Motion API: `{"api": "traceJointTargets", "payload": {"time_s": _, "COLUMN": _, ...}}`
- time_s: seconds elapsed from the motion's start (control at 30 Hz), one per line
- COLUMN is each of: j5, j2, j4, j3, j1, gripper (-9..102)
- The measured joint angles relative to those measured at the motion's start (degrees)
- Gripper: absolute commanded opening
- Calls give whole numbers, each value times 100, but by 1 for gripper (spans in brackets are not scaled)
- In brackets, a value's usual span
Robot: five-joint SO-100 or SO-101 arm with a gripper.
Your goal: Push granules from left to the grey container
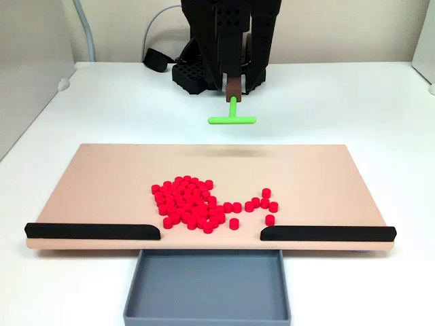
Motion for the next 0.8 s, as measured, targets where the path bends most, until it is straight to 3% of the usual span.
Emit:
{"api": "traceJointTargets", "payload": {"time_s": 0.57, "j5": 4175, "j2": 360, "j4": 18, "j3": -18, "j1": -1116, "gripper": 0}}
{"api": "traceJointTargets", "payload": {"time_s": 0.8, "j5": 5871, "j2": -729, "j4": -9, "j3": -1055, "j1": -1336, "gripper": 0}}
